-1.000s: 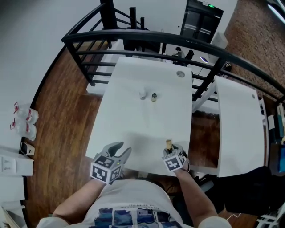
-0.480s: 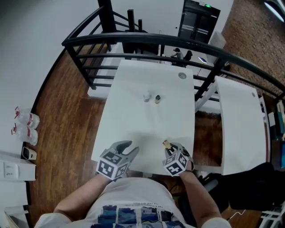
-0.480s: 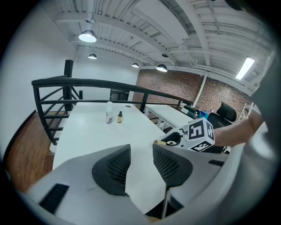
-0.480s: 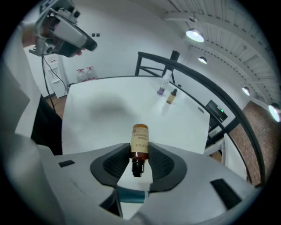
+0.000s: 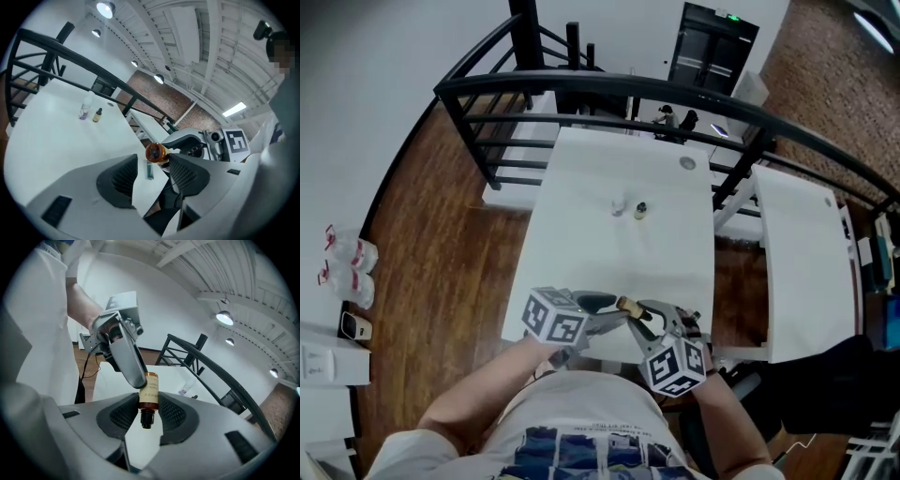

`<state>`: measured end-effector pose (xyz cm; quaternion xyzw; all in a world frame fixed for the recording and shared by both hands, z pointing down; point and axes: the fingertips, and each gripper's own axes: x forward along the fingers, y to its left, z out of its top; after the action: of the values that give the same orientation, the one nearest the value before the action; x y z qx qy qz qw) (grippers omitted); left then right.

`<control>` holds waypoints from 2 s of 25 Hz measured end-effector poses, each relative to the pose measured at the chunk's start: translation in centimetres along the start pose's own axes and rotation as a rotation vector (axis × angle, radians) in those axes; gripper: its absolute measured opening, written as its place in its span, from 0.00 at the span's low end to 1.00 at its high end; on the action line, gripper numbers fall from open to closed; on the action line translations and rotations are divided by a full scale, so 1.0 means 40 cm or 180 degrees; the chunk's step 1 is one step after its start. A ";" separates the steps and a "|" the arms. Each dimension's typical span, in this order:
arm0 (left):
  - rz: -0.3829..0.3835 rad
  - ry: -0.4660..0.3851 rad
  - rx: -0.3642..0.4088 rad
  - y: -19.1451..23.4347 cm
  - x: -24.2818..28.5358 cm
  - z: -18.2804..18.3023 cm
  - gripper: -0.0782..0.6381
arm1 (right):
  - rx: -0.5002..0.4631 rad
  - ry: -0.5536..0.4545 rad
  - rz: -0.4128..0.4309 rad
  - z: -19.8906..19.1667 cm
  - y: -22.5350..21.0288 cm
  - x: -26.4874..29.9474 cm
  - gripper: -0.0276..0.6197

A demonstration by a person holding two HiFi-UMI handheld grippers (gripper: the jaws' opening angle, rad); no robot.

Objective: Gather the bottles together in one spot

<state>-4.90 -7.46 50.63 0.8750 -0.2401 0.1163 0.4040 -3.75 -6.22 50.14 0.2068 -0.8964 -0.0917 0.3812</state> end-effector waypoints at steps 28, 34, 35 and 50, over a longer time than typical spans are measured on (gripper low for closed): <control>-0.0466 -0.1526 -0.0402 -0.013 -0.155 0.172 0.31 | 0.4306 -0.1966 0.0437 0.100 -0.119 -0.082 0.25; -0.0321 -0.1550 0.0318 -0.069 -0.135 0.179 0.30 | 0.5051 -0.2318 0.1012 0.141 -0.109 -0.060 0.23; -0.0296 -0.1534 0.0418 -0.074 -0.135 0.178 0.30 | 0.5142 -0.2397 0.1063 0.142 -0.113 -0.063 0.23; -0.0076 -0.0692 0.1216 -0.072 -0.104 0.120 0.32 | 0.3465 -0.1903 0.0206 0.114 -0.158 -0.106 0.27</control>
<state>-6.94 -8.15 43.99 0.9458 -0.2456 0.0598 0.2039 -2.48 -10.01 42.22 0.3096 -0.8884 0.3362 -0.0438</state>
